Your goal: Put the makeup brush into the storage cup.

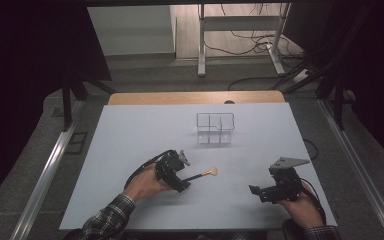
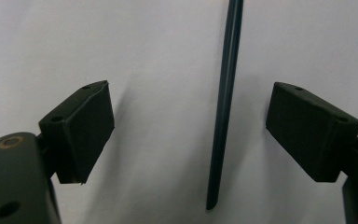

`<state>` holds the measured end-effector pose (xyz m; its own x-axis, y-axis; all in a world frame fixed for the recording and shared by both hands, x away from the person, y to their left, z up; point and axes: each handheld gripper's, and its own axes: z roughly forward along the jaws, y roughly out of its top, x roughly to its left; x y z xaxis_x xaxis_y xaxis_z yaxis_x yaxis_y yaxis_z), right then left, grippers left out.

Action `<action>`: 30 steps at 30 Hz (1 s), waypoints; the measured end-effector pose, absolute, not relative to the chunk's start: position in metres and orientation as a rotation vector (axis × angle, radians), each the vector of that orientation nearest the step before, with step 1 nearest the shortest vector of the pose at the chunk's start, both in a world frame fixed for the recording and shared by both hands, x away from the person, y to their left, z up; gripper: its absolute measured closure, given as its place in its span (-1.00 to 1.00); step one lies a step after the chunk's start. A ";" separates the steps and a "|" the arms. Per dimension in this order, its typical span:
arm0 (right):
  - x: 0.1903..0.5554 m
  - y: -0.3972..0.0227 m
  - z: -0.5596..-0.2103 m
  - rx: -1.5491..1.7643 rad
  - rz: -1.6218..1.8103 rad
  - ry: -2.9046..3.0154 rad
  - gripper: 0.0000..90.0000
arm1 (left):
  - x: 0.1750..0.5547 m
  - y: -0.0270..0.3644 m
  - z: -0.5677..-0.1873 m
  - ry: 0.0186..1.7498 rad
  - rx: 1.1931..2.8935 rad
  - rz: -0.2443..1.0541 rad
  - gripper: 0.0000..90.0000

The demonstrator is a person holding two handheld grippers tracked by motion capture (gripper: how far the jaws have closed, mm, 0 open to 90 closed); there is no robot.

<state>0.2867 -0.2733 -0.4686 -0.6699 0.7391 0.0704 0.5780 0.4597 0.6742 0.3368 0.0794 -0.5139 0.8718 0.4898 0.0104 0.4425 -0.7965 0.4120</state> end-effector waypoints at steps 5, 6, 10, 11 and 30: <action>0.287 -0.273 -0.469 1.141 1.010 2.478 -0.96 | 0.337 0.079 -0.517 0.675 2.641 0.118 -0.49; 0.287 -0.273 -0.469 1.140 1.010 2.480 -0.96 | 0.337 0.080 -0.516 0.671 2.636 0.093 -0.37; 0.287 -0.273 -0.469 1.139 1.014 2.481 -0.95 | 0.337 0.081 -0.514 0.663 2.636 0.085 -0.08; 0.287 -0.273 -0.469 1.140 1.013 2.481 -0.95 | 0.337 0.082 -0.513 0.664 2.635 0.087 0.06; 0.286 -0.273 -0.469 1.137 1.011 2.483 -0.94 | 0.333 0.081 -0.511 0.607 2.646 0.071 0.89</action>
